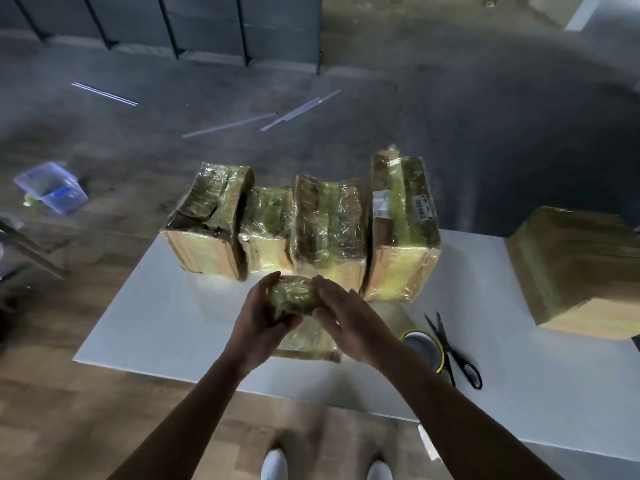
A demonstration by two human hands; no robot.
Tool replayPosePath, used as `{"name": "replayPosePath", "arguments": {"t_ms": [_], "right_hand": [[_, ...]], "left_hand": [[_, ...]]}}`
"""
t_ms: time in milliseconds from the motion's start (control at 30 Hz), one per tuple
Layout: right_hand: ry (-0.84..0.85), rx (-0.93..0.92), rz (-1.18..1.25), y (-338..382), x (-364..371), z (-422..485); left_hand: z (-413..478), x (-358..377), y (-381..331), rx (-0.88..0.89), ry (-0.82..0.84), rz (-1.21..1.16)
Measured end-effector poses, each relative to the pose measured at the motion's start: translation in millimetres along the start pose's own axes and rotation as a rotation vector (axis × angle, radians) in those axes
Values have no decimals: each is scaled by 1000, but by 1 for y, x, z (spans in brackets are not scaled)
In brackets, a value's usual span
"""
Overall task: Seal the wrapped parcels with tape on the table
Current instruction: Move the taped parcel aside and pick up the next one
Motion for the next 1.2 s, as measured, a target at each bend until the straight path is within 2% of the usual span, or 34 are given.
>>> {"name": "replayPosePath", "arguments": {"t_ms": [100, 200, 367, 467, 533, 667, 767, 900, 1033, 1200], "right_hand": [[80, 88, -2, -25, -14, -12], [172, 46, -22, -26, -13, -17], [-108, -23, 99, -8, -28, -3], [-256, -8, 241, -1, -43, -2], [-261, 38, 310, 1, -46, -1], [-161, 134, 362, 1, -52, 5], [-92, 144, 289, 10, -68, 11], [-222, 269, 360, 20, -87, 13], [-273, 371, 394, 32, -94, 25], [-266, 418, 403, 37, -97, 30]], "left_hand": [[-6, -9, -1, 28, 27, 51], [-1, -12, -15, 77, 123, 127], [16, -18, -64, 240, 157, 249], [30, -29, -82, 200, 119, 330], [34, -30, -92, 134, 163, 245], [41, -30, -105, 103, 196, 148], [44, -32, -109, 87, 124, 141], [43, -33, -114, 64, -49, -152], [34, -4, -130, 127, 130, -329], [37, 5, -136, 146, 104, -391]]}}
Point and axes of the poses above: each hand's wrist, its own z-axis towards the middle knuckle, its own x-axis out of the palm, y = z × x, the point moved 3 cm from there along z, towards the middle knuckle, and after that the axes turned 4 degrees about z, right-handed, at the moved point
